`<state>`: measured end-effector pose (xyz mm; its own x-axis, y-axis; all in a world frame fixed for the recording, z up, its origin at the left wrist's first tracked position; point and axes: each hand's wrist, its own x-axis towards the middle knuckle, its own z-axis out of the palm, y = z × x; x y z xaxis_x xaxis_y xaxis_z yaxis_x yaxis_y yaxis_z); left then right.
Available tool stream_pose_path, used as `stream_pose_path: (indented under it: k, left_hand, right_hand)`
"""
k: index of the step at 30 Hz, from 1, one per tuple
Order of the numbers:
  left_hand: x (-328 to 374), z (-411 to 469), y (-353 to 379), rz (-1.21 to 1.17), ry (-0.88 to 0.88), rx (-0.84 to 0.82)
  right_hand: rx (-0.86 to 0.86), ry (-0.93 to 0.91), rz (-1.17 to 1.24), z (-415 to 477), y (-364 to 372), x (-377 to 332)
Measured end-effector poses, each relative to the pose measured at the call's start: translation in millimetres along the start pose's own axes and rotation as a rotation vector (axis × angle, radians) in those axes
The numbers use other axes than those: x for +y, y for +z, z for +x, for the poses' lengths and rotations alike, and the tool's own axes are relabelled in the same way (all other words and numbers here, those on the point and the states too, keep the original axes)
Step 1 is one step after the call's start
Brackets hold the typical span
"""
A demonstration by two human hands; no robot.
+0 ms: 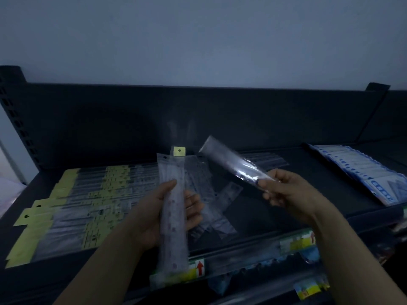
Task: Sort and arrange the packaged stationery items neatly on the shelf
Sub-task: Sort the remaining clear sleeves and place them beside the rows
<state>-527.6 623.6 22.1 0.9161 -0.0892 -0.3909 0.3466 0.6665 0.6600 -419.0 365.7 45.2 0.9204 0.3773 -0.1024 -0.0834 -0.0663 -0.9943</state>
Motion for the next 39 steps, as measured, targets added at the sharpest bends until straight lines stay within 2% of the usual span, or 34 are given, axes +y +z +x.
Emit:
stream_pose_path:
  k: [3,5,7,9,11,12,14,16,18,22,24,28,31,39]
  left_hand:
    - [1,1,1,0.073,-0.039,-0.03]
    - [-1,-1,5,0.125,-0.095,-0.092]
    - [-6,-2,6,0.202,-0.161,-0.144]
    - [-11,-3,6,0.246,-0.197,-0.174]
    - [-13,-2,3,0.207,-0.172,-0.17]
    - [-11,0,-4,0.162,-0.15,-0.147]
    - [-5,8,-22,0.122,-0.102,-0.077]
    - [2,14,-43,0.161,-0.043,0.022]
    - [6,18,-60,0.142,-0.006,0.05]
    - [8,10,-62,0.08,0.046,0.049]
    - [7,9,-59,0.066,0.068,-0.003]
    - [9,-3,-36,-0.129,0.048,-0.118]
    - [10,-2,-33,-0.142,0.025,-0.15]
    - [16,2,-28,-0.245,0.128,-0.158]
  right_hand:
    - [-0.263,0.068,-0.244,-4,-2,-8]
    - [-0.347,0.089,-0.331,-2,7,-8]
    - [-0.334,0.067,-0.342,6,19,-4]
    - [-0.272,0.035,-0.232,16,34,3]
    - [-0.177,0.002,-0.086,26,43,13]
    - [-0.126,-0.033,-0.133,32,42,19]
    - [-0.091,-0.125,-0.574,40,36,28]
    - [-0.197,-0.143,-0.92,42,29,32]
    - [-0.294,-0.131,-1.042,41,26,31]
    - [-0.35,-0.032,-1.147,40,24,16]
    - [-0.357,-0.009,-1.138,39,22,13]
    - [-0.373,0.005,-1.091,33,22,12]
    - [-0.389,-0.001,-0.96,28,15,12]
    - [-0.465,0.044,-0.347,0,-22,-4]
